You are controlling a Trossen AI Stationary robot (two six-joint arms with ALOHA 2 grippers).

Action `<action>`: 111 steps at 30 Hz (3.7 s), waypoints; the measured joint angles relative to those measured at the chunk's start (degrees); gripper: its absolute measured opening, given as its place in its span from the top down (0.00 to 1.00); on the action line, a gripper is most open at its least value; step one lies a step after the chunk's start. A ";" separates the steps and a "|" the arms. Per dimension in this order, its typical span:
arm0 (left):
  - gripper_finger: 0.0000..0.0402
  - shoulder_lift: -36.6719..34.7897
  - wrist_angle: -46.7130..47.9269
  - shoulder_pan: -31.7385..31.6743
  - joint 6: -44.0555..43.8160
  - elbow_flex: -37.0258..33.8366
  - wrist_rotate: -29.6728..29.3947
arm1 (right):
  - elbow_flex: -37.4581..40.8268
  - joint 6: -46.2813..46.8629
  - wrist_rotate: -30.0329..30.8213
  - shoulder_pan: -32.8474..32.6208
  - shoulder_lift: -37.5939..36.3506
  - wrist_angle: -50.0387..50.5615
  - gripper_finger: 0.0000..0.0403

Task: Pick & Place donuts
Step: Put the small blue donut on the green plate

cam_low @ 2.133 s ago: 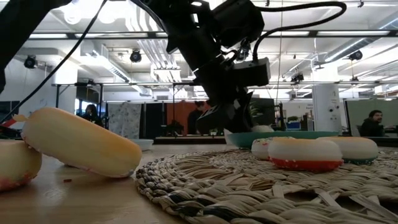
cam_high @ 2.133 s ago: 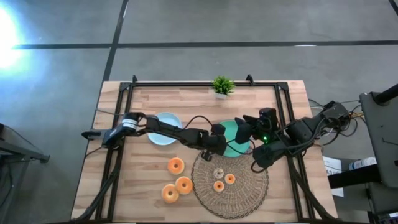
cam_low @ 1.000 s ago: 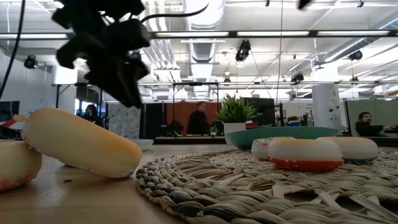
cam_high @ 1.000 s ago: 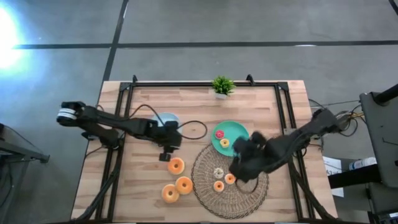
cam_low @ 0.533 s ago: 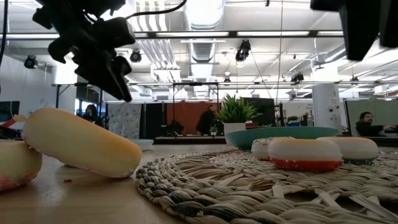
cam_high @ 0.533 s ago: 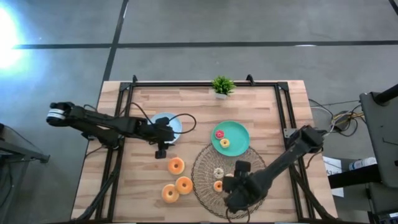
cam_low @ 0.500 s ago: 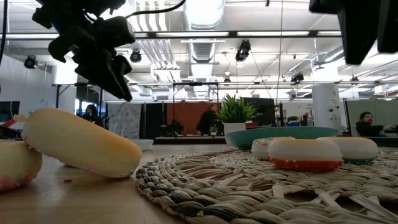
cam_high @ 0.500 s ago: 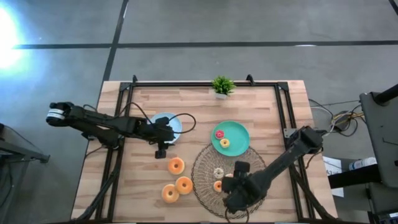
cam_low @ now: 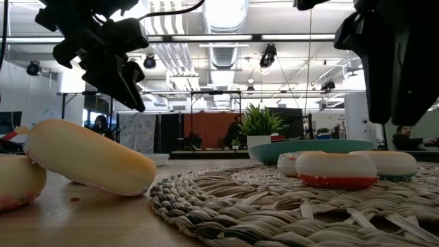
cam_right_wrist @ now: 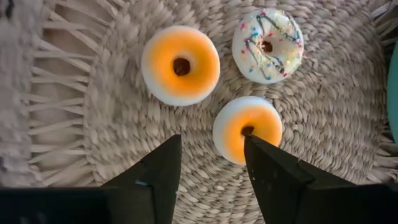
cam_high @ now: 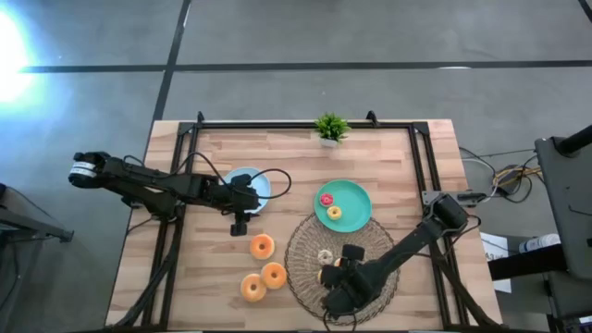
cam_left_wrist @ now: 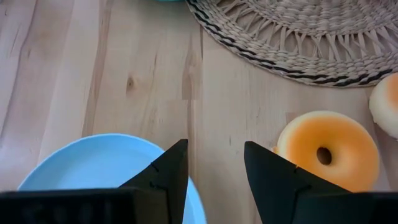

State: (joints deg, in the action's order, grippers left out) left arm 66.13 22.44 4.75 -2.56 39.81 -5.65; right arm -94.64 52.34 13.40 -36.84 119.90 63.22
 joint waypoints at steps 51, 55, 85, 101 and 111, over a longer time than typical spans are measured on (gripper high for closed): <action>0.68 0.07 -10.41 0.00 -1.99 -0.76 -0.46 | 20.71 52.14 28.17 3.26 -26.13 -12.14 0.98; 0.68 0.07 -22.88 0.25 -1.76 -0.76 -0.73 | 29.35 59.46 42.95 3.65 -34.78 -24.48 0.98; 0.61 21.85 -50.38 1.95 12.15 15.09 -12.11 | 39.13 32.88 52.82 12.63 -34.96 -78.64 0.97; 0.61 22.53 -49.59 2.06 5.53 17.20 -11.55 | 38.72 30.01 55.83 12.90 -34.75 -78.42 0.97; 0.61 23.42 -50.25 1.73 5.28 18.58 -11.53 | 38.72 30.69 55.55 13.00 -34.77 -78.46 0.97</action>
State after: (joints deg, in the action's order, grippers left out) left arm 89.55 -27.81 6.48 2.71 58.39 -17.18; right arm -55.92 83.03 68.95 -23.83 85.12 -15.25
